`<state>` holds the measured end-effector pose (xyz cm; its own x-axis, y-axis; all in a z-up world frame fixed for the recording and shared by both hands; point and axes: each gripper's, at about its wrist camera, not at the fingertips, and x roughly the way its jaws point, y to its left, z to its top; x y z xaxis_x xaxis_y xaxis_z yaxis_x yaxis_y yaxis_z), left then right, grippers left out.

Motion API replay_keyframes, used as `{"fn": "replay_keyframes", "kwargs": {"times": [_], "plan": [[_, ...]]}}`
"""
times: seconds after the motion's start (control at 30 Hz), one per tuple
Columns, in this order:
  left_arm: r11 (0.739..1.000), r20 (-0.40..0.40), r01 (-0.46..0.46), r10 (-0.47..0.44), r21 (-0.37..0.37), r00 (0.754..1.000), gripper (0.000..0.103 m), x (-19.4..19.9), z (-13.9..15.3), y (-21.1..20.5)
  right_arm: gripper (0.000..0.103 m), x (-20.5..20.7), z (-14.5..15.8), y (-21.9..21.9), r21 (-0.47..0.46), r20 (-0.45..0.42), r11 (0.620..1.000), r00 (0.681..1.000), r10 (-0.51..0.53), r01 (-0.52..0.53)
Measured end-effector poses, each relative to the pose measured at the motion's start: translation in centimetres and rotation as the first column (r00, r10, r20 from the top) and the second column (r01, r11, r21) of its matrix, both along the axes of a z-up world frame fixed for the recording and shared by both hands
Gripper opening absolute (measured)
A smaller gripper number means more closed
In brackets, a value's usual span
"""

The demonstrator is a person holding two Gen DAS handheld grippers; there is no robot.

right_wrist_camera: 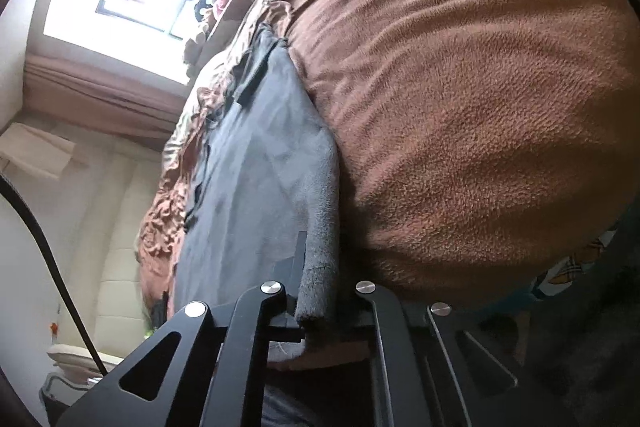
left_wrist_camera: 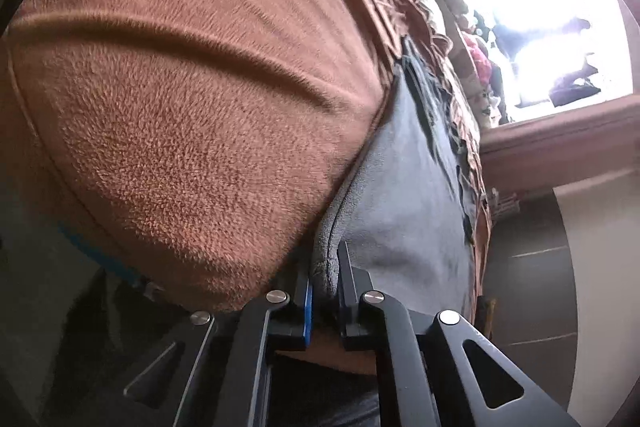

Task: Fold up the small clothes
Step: 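Grasp the hem of the grey T-shirt with both grippers, then lift the hem with both grippers and fold it over toward the collar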

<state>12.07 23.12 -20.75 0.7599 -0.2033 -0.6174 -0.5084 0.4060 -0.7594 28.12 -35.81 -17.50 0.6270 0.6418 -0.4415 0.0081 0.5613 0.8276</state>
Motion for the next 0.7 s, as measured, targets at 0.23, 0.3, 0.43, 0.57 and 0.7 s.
{"fn": "replay_keyframes", "kwargs": {"times": [0.23, 0.3, 0.43, 0.57, 0.7], "plan": [[0.999, 0.064, -0.021, 0.018, 0.037, 0.998, 0.007, -0.6, 3.5, -0.2, 0.002, -1.9, 3.4, -0.8, 0.015, 0.132, 0.999, 0.991, 0.033, -0.036], [0.998, 0.075, -0.016, 0.012, 0.052, 0.997, 0.007, -0.5, 4.5, -0.6, 0.002, -2.5, 4.5, -1.2, 0.027, 0.158, 0.999, 0.987, 0.035, -0.040], [0.997, 0.120, -0.007, -0.003, 0.081, 0.993, 0.007, -0.9, 7.0, -1.1, 0.002, -4.2, 6.4, -1.7, 0.044, 0.206, 0.998, 0.978, 0.037, -0.047], [0.995, 0.168, -0.012, -0.005, 0.097, 0.986, 0.006, -2.0, 9.1, -1.5, 0.002, -5.8, 7.6, -1.8, 0.034, 0.239, 0.997, 0.969, 0.056, -0.066], [0.995, 0.198, -0.025, 0.005, 0.095, 0.980, 0.006, -3.9, 10.7, -1.4, 0.002, -7.2, 8.4, -2.4, 0.034, 0.269, 0.997, 0.961, 0.059, -0.070]]}}
